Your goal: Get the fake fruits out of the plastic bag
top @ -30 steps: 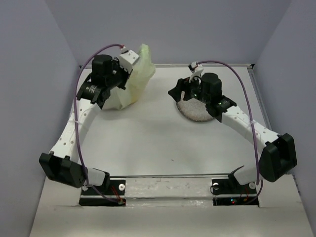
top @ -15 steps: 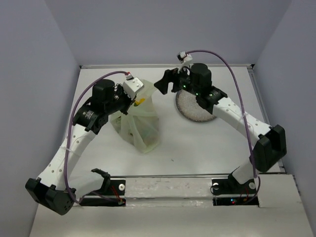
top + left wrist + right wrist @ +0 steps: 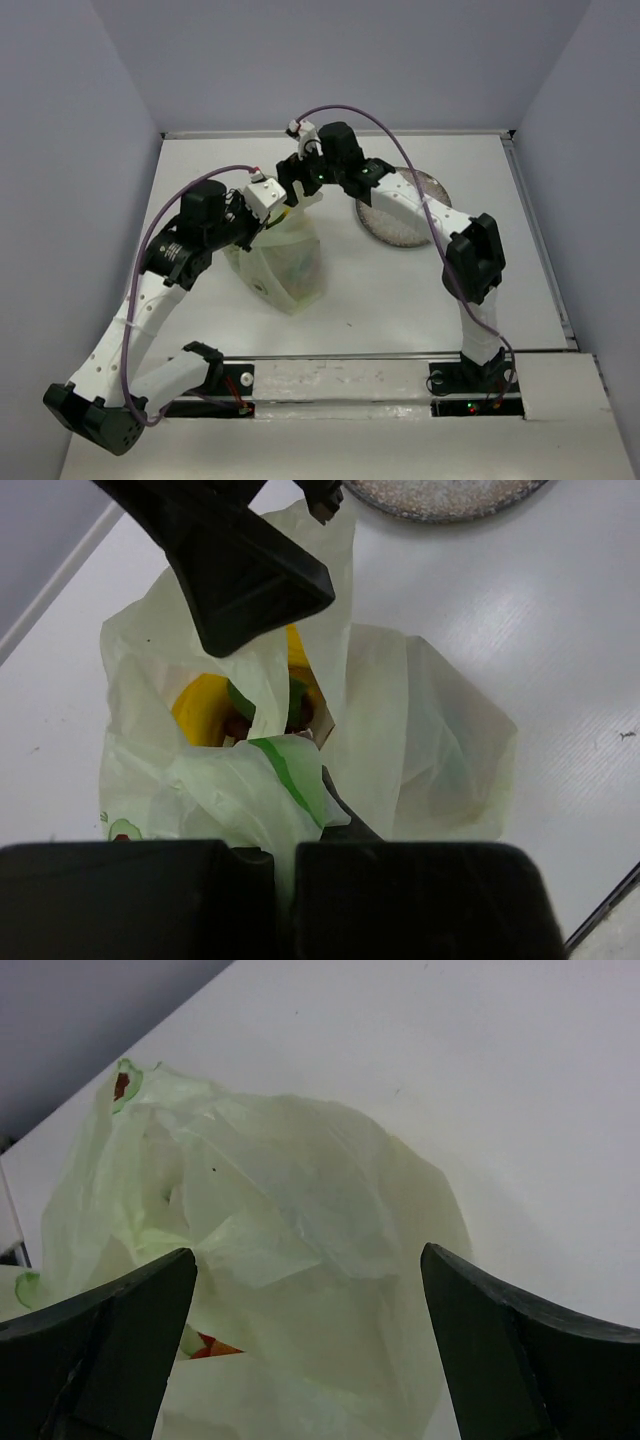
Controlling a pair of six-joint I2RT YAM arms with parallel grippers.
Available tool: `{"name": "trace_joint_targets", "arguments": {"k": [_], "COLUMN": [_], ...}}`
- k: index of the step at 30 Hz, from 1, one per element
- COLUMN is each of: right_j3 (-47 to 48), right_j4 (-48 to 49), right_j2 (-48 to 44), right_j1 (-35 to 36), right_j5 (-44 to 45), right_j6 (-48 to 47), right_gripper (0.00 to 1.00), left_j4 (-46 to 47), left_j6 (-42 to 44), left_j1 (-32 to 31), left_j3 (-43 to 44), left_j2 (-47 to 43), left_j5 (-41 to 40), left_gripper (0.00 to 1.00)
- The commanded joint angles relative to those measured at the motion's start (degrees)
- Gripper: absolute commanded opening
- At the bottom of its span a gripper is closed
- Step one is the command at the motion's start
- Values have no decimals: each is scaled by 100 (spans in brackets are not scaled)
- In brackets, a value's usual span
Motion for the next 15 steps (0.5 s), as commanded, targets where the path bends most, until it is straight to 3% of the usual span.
{"name": "trace_joint_targets", "arguments": {"k": [1, 4, 7, 8, 9, 10, 15], "right_j3": [213, 721, 1231, 1321, 1356, 1365, 480], "right_j4": [-296, -287, -279, -279, -261, -235, 71], "right_j2": [28, 608, 1153, 1224, 1233, 1181, 251], "right_j1": [88, 141, 193, 193, 193, 193, 193], "right_j5": [-136, -283, -40, 154, 826, 1163, 3001], "right_j6": [-544, -229, 132, 247, 431, 511, 889], "right_gripper": [100, 100, 61, 26, 6, 1, 1], "left_j4": [-250, -373, -400, -391, -373, -330, 249], "left_j6": [309, 441, 459, 441, 441, 441, 467], "left_j1": [-12, -12, -12, -3, -3, 23, 339], "left_j3": [-184, -246, -246, -246, -263, -290, -422], "left_j2": [-191, -226, -323, -358, -419, -455, -543], "left_j5": [194, 98, -8, -121, -201, -341, -1850], "left_gripper": [0, 0, 0, 0, 0, 0, 0]}}
